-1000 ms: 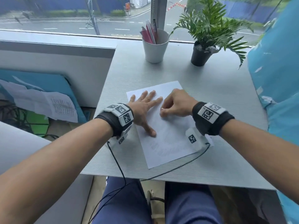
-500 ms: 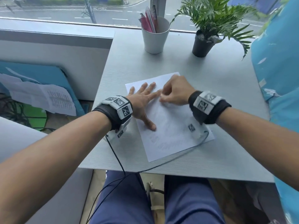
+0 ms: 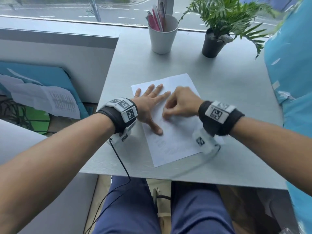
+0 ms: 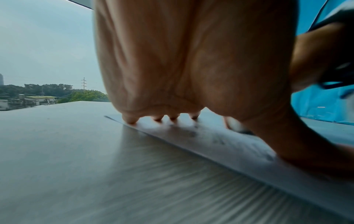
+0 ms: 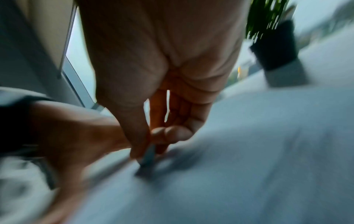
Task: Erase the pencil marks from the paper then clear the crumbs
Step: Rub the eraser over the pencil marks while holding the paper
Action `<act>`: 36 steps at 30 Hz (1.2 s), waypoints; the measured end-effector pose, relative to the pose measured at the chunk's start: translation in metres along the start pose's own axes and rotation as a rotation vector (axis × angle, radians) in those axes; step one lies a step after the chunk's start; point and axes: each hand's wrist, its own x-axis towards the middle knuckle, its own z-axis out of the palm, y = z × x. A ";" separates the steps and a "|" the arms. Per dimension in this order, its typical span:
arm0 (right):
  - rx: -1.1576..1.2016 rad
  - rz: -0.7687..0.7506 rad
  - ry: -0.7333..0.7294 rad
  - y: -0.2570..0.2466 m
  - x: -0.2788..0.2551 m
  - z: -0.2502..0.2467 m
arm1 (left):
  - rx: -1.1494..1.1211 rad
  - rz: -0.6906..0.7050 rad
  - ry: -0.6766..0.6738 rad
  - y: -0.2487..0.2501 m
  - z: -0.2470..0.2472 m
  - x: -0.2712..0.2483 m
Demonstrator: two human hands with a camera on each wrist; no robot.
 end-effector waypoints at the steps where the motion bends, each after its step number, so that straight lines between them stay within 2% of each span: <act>1: 0.008 0.058 0.098 0.010 0.012 -0.010 | -0.001 0.000 -0.001 0.000 -0.001 0.000; 3: 0.039 0.139 0.214 0.018 0.026 -0.021 | -0.004 -0.006 -0.009 0.002 -0.002 -0.002; 4: 0.040 0.125 0.209 0.015 0.023 -0.015 | -0.001 -0.008 -0.013 0.003 -0.002 -0.002; 7: -0.009 -0.011 -0.026 -0.013 -0.013 0.015 | 0.026 -0.002 -0.014 0.004 -0.001 -0.002; 8: -0.005 -0.017 -0.105 -0.016 -0.018 0.016 | 0.029 0.001 -0.013 0.004 -0.001 -0.003; 9: -0.007 -0.014 -0.122 -0.013 -0.013 0.009 | 0.025 0.001 -0.011 0.004 -0.001 -0.003; 12: 0.025 0.113 0.143 0.008 0.021 -0.018 | 0.007 0.006 -0.006 0.003 -0.001 -0.002; 13: 0.019 0.125 0.192 0.012 0.026 -0.019 | 0.003 0.006 -0.007 0.003 0.000 -0.002; 14: 0.011 0.116 0.180 0.009 0.023 -0.013 | 0.005 0.005 -0.013 0.003 0.001 -0.002; 18: -0.046 -0.019 -0.128 -0.019 -0.015 0.017 | 0.053 -0.008 -0.022 0.003 0.003 0.002; 19: -0.059 -0.010 -0.113 -0.015 -0.008 0.011 | 0.050 -0.007 -0.021 0.002 0.002 0.001; 23: -0.006 0.154 0.193 0.007 0.026 -0.015 | 0.032 0.004 -0.032 0.003 0.000 -0.002; 25: -0.011 0.105 0.147 -0.004 0.012 0.003 | 0.043 -0.002 -0.034 0.005 0.002 -0.001; 27: -0.046 0.030 -0.035 -0.019 -0.011 0.019 | 0.067 -0.004 -0.025 0.005 0.003 0.001; 28: -0.036 0.028 -0.082 -0.018 -0.013 0.018 | 0.071 -0.005 -0.024 0.005 0.002 0.001; 29: -0.031 0.041 -0.060 -0.014 -0.005 0.010 | 0.066 -0.004 -0.025 0.004 0.001 0.001; 32: 0.037 0.171 0.194 0.010 0.027 -0.017 | 0.035 0.008 -0.010 0.004 0.000 -0.001; 33: 0.047 0.188 0.234 0.014 0.031 -0.018 | 0.031 0.009 -0.009 0.004 0.001 -0.002; 34: 0.054 0.179 0.226 0.013 0.029 -0.011 | 0.032 0.008 -0.011 0.005 0.001 -0.002; 36: 0.006 0.110 0.095 -0.005 0.004 0.009 | 0.052 0.000 -0.024 0.005 0.004 -0.001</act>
